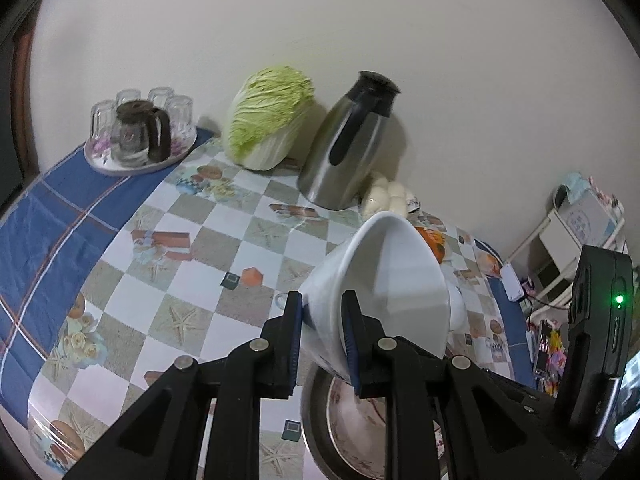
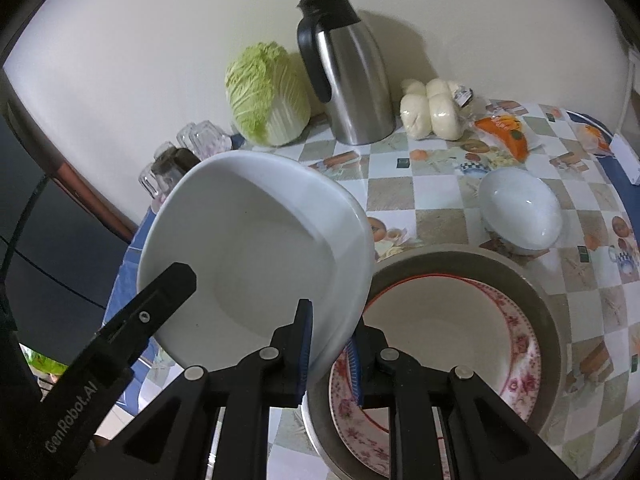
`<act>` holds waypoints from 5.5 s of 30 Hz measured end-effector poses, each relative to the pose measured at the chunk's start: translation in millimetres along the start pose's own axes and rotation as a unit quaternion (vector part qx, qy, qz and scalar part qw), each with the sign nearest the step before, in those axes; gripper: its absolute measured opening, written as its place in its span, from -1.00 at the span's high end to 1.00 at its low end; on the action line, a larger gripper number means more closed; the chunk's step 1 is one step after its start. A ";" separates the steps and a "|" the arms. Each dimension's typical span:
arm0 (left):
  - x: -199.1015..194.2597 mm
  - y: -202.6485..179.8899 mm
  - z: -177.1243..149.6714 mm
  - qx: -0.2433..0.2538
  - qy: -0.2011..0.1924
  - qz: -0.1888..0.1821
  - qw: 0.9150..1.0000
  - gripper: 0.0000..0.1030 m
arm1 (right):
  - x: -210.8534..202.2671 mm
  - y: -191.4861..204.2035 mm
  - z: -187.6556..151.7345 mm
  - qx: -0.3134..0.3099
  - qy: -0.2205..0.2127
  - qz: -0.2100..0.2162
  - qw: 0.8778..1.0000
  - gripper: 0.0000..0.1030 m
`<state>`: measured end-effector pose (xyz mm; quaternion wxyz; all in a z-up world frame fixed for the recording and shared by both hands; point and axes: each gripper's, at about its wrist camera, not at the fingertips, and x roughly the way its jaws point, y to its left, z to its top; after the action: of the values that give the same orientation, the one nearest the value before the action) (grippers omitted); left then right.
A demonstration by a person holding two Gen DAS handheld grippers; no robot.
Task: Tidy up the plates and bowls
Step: 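Carry the white square bowl over the steel basin with both grippers, then lower the square bowl into the red-rimmed bowl and open both grippers, then withdraw both grippers from the basin toward the small white round bowl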
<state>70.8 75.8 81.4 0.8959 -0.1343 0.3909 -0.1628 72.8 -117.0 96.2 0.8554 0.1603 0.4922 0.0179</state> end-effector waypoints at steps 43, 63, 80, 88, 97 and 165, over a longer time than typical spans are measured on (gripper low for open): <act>20.8 -82.3 -31.0 0.071 0.068 0.006 0.995 0.58 | -30.6 -79.9 -8.7 0.061 0.021 -0.022 0.998 0.52; 47.2 -79.6 -44.2 0.076 0.127 0.026 0.989 0.57 | -17.0 -87.1 -12.9 0.064 0.057 -0.047 0.995 0.49; 50.0 -75.0 -44.3 0.077 0.127 0.033 0.988 0.50 | -17.6 -88.8 -11.6 0.069 0.058 -0.038 0.995 0.41; 38.3 -64.6 -36.1 0.056 0.100 0.044 0.992 0.07 | -28.4 -92.8 -7.9 0.073 0.037 -0.044 0.996 -0.18; 32.4 -48.8 -28.4 0.034 0.080 0.065 0.994 -0.28 | -30.2 -91.0 -7.4 0.063 0.031 -0.044 0.997 -0.47; 67.1 -92.0 15.8 0.129 0.092 0.115 0.981 -1.00 | -51.8 -226.9 22.3 0.143 -0.031 -0.149 0.978 -1.00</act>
<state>108.4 -32.8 81.6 0.8786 0.0440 0.4602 -0.1196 36.2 -347.6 83.7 0.8314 0.2063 0.4815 -0.1855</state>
